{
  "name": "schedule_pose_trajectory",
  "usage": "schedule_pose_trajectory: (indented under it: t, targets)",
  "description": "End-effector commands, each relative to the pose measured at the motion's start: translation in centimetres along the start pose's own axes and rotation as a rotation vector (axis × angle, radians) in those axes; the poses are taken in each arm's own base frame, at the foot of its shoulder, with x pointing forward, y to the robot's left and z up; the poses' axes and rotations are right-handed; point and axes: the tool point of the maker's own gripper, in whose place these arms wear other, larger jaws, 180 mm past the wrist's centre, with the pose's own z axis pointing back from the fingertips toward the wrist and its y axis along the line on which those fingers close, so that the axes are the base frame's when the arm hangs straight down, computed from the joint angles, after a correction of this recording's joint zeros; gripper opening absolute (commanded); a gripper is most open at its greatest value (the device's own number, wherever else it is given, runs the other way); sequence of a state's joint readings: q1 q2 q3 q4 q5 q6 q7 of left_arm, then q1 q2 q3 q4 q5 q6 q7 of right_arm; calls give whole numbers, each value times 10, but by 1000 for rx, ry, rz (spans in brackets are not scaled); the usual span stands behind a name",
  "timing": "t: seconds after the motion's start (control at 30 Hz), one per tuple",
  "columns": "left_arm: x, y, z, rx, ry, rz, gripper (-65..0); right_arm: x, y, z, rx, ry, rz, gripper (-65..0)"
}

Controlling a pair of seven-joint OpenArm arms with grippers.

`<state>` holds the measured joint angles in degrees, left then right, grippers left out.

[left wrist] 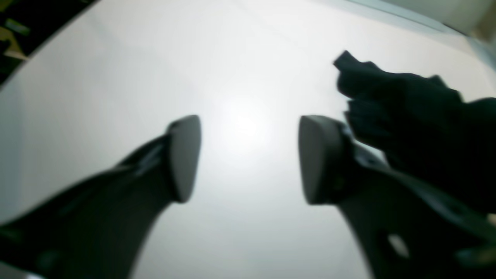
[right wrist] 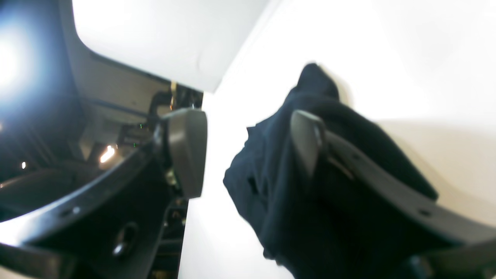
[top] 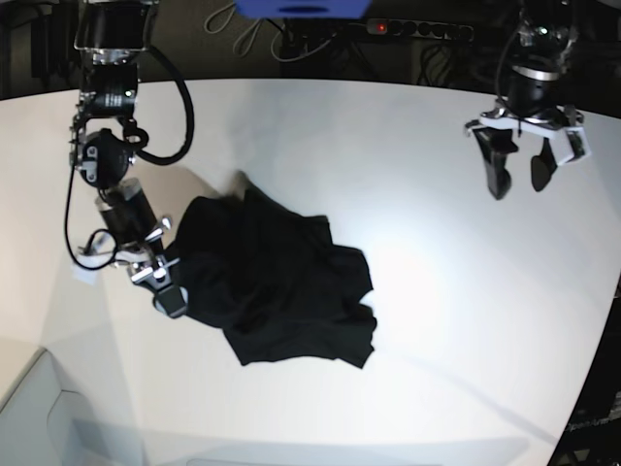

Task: Layout the t-shirt on the table in an organized manner, then fold the t-shirt properly
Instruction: 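Drag the held t-shirt away from the left gripper and release it, then grasp a t-shirt edge with the left gripper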

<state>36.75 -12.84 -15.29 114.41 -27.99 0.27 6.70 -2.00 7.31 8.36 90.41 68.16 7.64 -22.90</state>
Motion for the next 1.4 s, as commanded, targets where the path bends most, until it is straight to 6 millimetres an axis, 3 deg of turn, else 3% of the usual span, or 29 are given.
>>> schedule_pose_trajectory:
  t: [0.0, 0.1, 0.33, 0.47, 0.73, 0.9, 1.03, 1.3, 1.37]
  targets:
    - [13, -6, -1, -22, -46, -5, -179, 21, 10, 3, 36, -48, 32, -292]
    - [12, -22, -7, -81, -41, -12, -95, 31, 8, 15, 25, -79, 45, -292]
    - [22, -63, -26, -197, -81, 8, -92, 54, -2, 40, -17, -132, 85, -292]
    - [20, -94, -45, -278, -90, 23, -92, 48, -6, 53, -34, -116, 100, -292]
    - [-23, -140, -93, -360, 3, 53, -93, 36, -21, 80, -95, -77, 122, -292]
    - [-38, -174, -124, -398, 39, 72, -93, 29, -28, 92, -122, -50, 131, -292]
    - [-48, -195, -139, -416, 68, 86, -93, 27, -25, 97, -122, -43, 138, -292]
    - [-77, -218, -156, -433, 146, 71, -96, 41, -45, 119, -197, -63, 160, -292]
    - [-76, -226, -158, -442, 148, 80, -134, 44, -47, 123, -206, -70, 164, -292]
